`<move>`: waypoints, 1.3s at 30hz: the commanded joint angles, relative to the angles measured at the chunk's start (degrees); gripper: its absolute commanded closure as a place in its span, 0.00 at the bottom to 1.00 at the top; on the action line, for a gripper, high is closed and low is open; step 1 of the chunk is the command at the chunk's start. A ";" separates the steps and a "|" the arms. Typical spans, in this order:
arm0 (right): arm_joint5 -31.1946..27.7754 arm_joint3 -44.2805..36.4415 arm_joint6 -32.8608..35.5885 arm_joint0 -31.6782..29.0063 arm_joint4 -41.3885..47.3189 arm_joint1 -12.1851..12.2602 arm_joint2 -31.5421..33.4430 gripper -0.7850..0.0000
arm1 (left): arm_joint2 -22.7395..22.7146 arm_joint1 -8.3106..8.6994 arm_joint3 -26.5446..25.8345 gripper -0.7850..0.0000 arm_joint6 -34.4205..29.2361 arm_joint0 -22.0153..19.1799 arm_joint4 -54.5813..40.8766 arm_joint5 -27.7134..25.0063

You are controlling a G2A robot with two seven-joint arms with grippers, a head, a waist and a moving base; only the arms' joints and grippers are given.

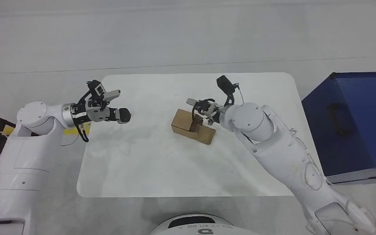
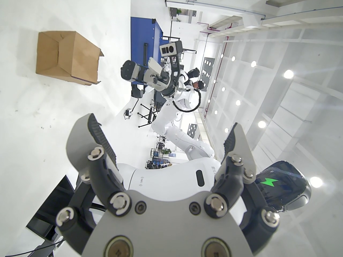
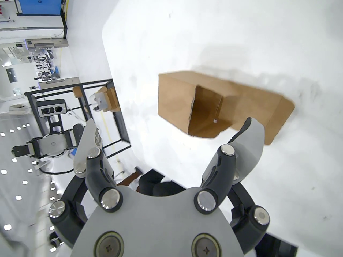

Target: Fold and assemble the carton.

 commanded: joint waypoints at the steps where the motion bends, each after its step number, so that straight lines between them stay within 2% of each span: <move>1: -11.28 -1.18 2.81 -0.94 -14.06 1.12 -2.30 0.00 | 0.00 0.00 0.00 0.00 0.00 0.00 0.00 0.00; 5: -27.44 -0.51 1.95 -5.67 -22.66 3.02 -1.11 0.00 | 0.00 0.00 0.00 0.00 0.00 0.00 0.00 0.00; 8: -34.03 1.38 0.55 -7.76 -25.52 3.69 0.03 0.00 | 0.00 0.00 0.00 0.00 0.00 0.00 0.00 0.00; 11: -31.30 2.16 -0.11 -8.38 -24.01 3.55 1.17 0.00 | 0.00 0.00 0.00 0.00 0.00 0.00 0.00 0.00; 22: -31.87 2.02 0.06 -8.44 -24.25 3.54 0.92 0.00 | 0.00 0.00 0.00 0.00 0.00 0.00 0.00 0.00; 25: -39.34 2.16 1.75 -8.57 -23.20 3.78 1.32 0.00 | 0.00 0.00 0.00 0.00 0.00 0.00 0.00 0.00; 28: -46.88 2.47 5.56 -8.89 -27.04 4.51 1.68 0.16 | 0.00 0.00 0.00 0.00 0.00 0.00 0.00 0.00; 31: -52.69 2.23 9.50 -9.33 -33.12 5.18 1.14 0.15 | 0.00 0.00 0.00 0.00 0.00 0.00 0.00 0.00; 32: -53.98 2.11 10.48 -9.57 -35.07 5.34 0.85 0.12 | 0.00 0.00 0.00 0.00 0.00 0.00 0.00 0.00; 34: -55.22 2.06 11.58 -10.06 -38.81 5.55 0.26 0.07 | 0.00 0.00 0.00 0.00 0.00 0.00 0.00 0.00; 39: -51.93 2.01 11.73 -10.72 -45.90 5.31 -1.39 0.14 | 0.00 0.00 0.00 0.00 0.00 0.00 0.00 0.00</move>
